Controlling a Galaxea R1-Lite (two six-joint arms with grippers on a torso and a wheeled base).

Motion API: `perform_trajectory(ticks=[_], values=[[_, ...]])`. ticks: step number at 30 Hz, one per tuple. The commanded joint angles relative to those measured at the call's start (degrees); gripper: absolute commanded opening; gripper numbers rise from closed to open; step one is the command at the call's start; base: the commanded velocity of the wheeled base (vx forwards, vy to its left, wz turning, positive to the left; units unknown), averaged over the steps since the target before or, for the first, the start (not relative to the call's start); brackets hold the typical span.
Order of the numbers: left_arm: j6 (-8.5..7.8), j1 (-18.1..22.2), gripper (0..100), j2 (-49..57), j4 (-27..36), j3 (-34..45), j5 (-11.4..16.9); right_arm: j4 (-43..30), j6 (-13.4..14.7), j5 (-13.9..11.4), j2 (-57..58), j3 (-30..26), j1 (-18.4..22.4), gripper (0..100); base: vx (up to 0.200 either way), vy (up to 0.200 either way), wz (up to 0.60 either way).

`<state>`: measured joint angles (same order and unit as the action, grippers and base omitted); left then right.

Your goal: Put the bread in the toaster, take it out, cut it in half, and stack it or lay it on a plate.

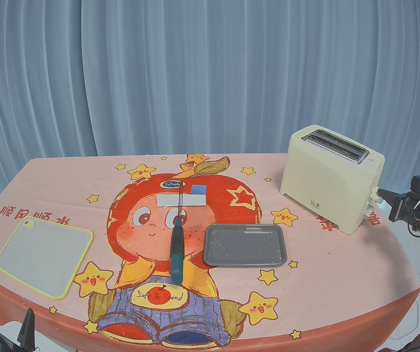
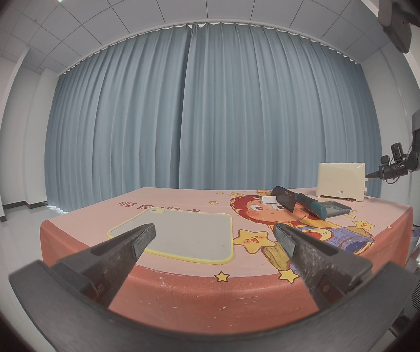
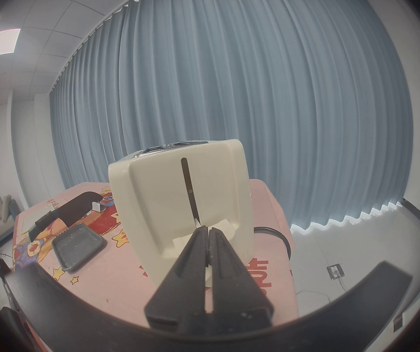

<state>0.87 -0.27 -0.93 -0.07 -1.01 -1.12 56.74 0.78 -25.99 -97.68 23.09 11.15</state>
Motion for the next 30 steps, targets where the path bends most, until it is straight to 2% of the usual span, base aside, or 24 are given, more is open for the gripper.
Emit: perform_trajectory(ticks=[1, 9, 23, 30], values=[[0.01, 0.00, 100, 0.31, -0.01, 1.01, -0.02, 0.57, 0.01, -0.11, 1.71, -0.06, -0.34, 0, 0.000, 0.000, 0.00], [0.01, 0.00, 100, 0.31, -0.01, 1.01, -0.02, 0.39, 0.01, -0.11, 4.61, -0.59, -0.61, 0, 0.000, 0.000, 0.00], [0.01, 0.00, 100, 0.31, -0.01, 1.01, -0.02, 0.57, -0.60, -0.03, 9.70, -5.60, -2.54, 0, 0.000, 0.000, 0.00], [0.01, 0.00, 100, 0.31, -0.01, 1.01, -0.02, 0.48, -0.60, -0.11, 11.55, -5.77, -2.54, 0, 0.000, 0.000, 0.00]])
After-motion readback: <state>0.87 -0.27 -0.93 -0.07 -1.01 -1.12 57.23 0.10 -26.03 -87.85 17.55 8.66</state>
